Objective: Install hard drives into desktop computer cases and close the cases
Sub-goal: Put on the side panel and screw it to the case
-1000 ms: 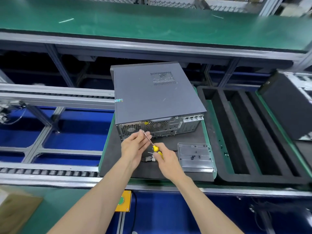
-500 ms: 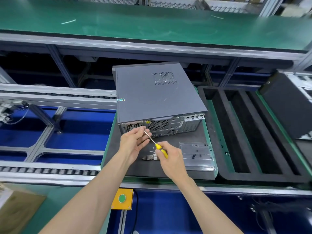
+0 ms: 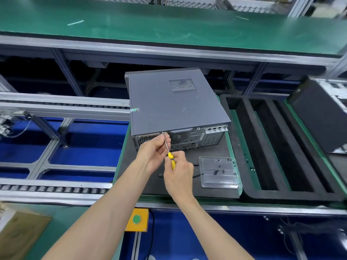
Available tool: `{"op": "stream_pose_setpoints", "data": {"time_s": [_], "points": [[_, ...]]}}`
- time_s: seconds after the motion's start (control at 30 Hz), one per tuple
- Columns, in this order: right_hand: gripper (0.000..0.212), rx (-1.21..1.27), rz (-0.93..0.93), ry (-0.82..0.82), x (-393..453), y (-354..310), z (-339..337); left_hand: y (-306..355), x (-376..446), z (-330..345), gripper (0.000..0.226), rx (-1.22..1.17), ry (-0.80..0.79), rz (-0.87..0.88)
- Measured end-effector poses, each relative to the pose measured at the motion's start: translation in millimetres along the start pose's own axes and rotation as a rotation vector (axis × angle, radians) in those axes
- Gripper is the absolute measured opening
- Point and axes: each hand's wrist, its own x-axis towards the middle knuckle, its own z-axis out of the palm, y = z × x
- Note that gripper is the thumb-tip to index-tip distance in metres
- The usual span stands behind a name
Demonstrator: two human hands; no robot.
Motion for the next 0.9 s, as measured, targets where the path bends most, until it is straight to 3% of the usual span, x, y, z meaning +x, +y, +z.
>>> {"op": "stream_pose_setpoints", "data": {"time_s": [0.27,0.5,0.63,0.73,0.9], "points": [[0.008,-0.023,0.028,0.02,-7,-21,5,9,-1,1,0.016,0.057,0.036,-0.01],[0.036,0.04,0.233,0.001,1,-29,5,8,-6,-4,0.026,0.165,-0.031,-0.123],[0.011,0.23,0.359,0.038,1,-33,4,11,-4,-2,0.021,0.192,0.021,-0.088],[0.023,0.209,0.384,0.09,0,-31,2,11,-4,1,0.014,0.23,0.085,-0.058],[0.021,0.181,0.375,0.142,4,-31,0,11,-4,3,0.006,0.241,0.16,-0.023]]}}
